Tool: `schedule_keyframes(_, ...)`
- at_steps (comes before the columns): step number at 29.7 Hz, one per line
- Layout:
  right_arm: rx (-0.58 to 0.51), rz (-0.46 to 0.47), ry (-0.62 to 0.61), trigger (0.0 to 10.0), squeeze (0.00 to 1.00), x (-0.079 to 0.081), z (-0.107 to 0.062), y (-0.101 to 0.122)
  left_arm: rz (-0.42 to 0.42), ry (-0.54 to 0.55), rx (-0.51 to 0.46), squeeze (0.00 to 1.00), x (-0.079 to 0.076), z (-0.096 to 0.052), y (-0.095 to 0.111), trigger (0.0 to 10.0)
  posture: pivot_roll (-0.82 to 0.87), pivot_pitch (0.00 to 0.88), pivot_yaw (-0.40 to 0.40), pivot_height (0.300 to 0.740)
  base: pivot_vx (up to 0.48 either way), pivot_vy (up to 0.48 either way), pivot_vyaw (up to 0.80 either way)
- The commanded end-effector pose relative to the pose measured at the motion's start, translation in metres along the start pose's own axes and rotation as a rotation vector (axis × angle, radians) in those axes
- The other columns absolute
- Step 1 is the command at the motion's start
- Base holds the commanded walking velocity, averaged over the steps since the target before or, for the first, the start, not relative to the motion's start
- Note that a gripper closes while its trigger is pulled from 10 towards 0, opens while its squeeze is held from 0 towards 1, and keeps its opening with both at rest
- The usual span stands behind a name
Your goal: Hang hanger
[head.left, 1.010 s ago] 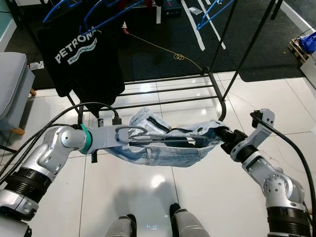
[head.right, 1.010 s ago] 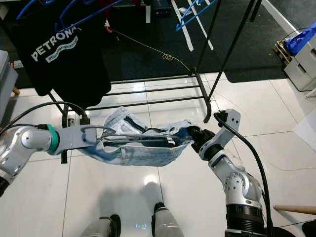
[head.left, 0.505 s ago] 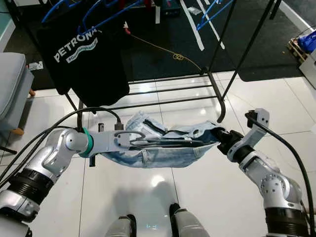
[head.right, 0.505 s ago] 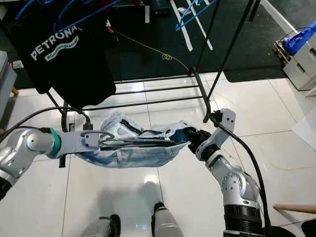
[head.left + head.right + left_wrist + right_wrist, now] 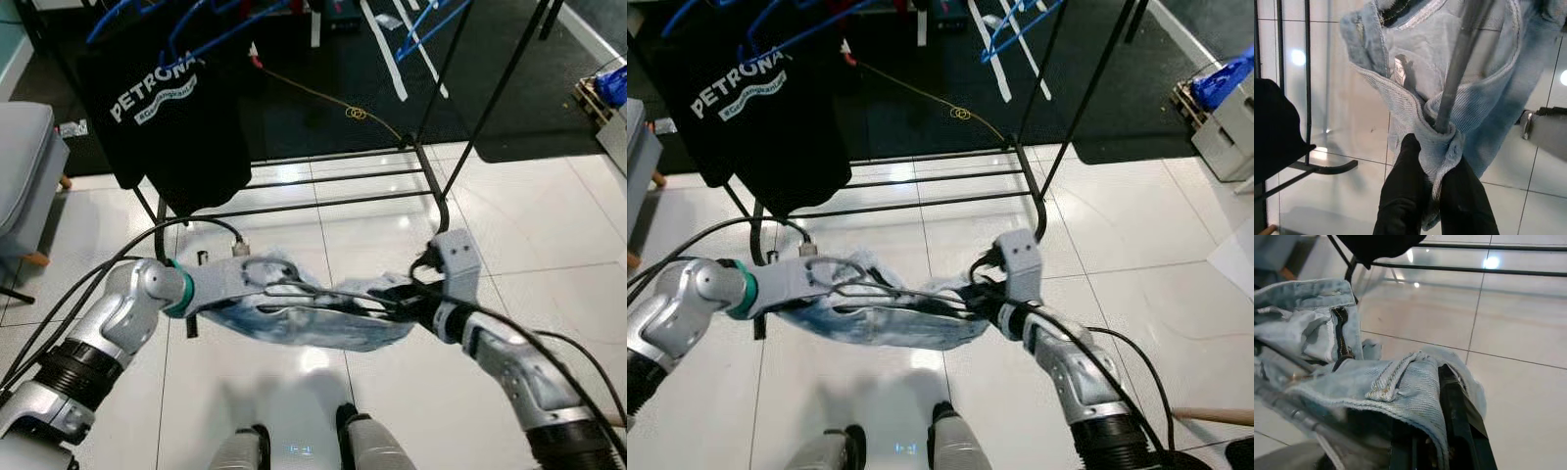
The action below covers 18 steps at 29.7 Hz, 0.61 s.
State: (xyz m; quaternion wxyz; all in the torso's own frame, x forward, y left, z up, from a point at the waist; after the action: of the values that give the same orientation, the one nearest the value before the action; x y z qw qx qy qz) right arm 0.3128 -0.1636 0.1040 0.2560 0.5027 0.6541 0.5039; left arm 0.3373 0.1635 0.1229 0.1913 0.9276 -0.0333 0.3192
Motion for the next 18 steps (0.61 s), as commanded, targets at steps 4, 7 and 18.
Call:
schedule_keyframes(4,-0.019,-0.062,-0.021,0.0,0.00,0.009,0.012,-0.001,-0.080,-0.007,-0.133,0.00,0.002,-0.005,0.031,0.0,-0.05,0.151,0.044,0.740,0.000,0.000,0.00)
schedule_keyframes(7,-0.056,-0.034,-0.031,0.0,0.00,0.010,0.014,0.005,-0.085,-0.013,-0.149,0.00,0.001,-0.005,0.035,0.0,-0.05,0.152,0.047,0.740,0.000,0.000,0.00)
schedule_keyframes(18,-0.263,0.060,-0.109,0.0,0.00,0.007,0.018,0.040,-0.056,-0.045,-0.201,0.00,-0.017,-0.005,0.051,0.0,-0.05,0.153,0.051,0.740,0.000,0.000,0.00)
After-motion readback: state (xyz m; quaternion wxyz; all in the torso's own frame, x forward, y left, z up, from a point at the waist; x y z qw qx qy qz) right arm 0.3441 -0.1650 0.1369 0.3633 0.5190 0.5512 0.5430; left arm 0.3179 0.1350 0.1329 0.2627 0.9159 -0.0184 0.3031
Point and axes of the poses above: a point about 5 cm out from each wrist's last joint towards the gripper, its own z axis pointing out of the wrist towards the gripper, its own y axis along the axis of the wrist's last joint, x = y × z, the point moved 2 cm from there along z, pointing out of the wrist towards the gripper, and after that the axes turned 10 degrees about z, right-handed, at the moved point
